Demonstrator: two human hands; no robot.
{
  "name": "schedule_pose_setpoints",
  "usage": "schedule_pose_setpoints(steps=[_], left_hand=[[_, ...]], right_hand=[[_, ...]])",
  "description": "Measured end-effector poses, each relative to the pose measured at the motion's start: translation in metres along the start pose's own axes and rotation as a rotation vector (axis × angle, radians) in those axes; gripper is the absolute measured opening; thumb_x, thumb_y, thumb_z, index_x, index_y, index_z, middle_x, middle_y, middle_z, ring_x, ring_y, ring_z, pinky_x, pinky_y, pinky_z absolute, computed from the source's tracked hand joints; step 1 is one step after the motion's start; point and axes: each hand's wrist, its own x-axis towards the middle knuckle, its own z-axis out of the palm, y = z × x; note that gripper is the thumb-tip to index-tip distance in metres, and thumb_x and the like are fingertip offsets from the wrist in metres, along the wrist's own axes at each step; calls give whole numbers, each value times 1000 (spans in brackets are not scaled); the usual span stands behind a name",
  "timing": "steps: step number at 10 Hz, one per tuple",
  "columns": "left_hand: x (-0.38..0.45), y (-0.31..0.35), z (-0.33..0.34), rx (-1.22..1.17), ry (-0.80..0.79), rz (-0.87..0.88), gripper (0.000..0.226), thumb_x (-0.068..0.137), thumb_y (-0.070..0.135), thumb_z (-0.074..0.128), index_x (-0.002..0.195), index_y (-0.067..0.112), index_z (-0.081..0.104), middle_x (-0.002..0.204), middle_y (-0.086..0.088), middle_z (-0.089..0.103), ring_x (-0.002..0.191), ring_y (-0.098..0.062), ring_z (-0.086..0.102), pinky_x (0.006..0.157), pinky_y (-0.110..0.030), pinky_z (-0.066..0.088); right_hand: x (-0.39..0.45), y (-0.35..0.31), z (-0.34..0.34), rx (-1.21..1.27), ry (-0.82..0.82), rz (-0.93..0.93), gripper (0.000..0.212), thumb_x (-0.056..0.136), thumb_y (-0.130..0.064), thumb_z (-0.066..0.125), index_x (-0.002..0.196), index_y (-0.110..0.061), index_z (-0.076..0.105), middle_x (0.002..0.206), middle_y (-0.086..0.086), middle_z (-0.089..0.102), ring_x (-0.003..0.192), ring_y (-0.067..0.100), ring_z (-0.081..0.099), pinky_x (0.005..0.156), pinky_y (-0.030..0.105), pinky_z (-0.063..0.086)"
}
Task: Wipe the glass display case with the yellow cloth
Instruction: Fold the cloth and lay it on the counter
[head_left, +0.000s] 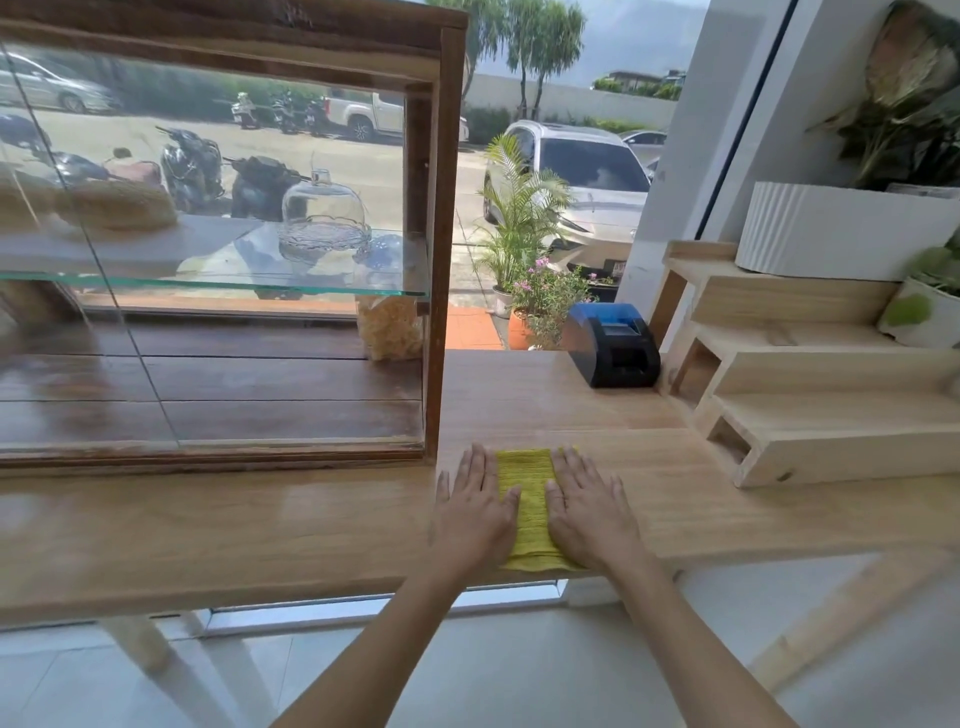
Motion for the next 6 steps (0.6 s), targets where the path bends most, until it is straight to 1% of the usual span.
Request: schedule_pose_setpoints(steps=[2,3,4,5,6], left_hand=[[0,2,-2,19,-7,-34,62,100,43,12,150,12,-9,156,0,-18,142,-9,-17,115,-37,-10],[0,-2,-4,3,-14,3,62,100,42,14,150,12,-8,156,-1,-18,143,-9,-16,115,-36,-10],[-4,-11,-5,-17,7,25,64,100,43,16,150,12,-8,156,-2,-17,143,-9,-15,117,-34,-8],[-12,-20,-7,-7,30,2,66,99,46,15,149,10,-9,157,-4,-15,143,-11,-14,116,-31,-9],[-18,-22,-9,-4,68,-2,69,98,50,12,149,10,-11,156,-4,-16,143,-12,-15,114,-31,-10]], right_hand=[[-5,2,0,-30,0,19,57,100,-41,16,151,-25,-3,158,-12,-9,146,10,-7,118,41,-6],[-3,2,1,-14,7,16,57,100,-42,17,151,-26,-2,159,-12,-7,146,9,-6,118,41,-5],[-3,5,0,61,16,-1,56,101,-42,20,152,-26,4,159,-11,-1,146,10,-3,118,41,-3],[-10,5,-9,282,194,-66,52,100,-39,34,148,-19,28,156,0,26,145,16,16,119,39,10],[-37,-7,-51,533,645,-144,35,96,-30,49,127,-16,58,133,4,57,130,19,46,110,36,33]])
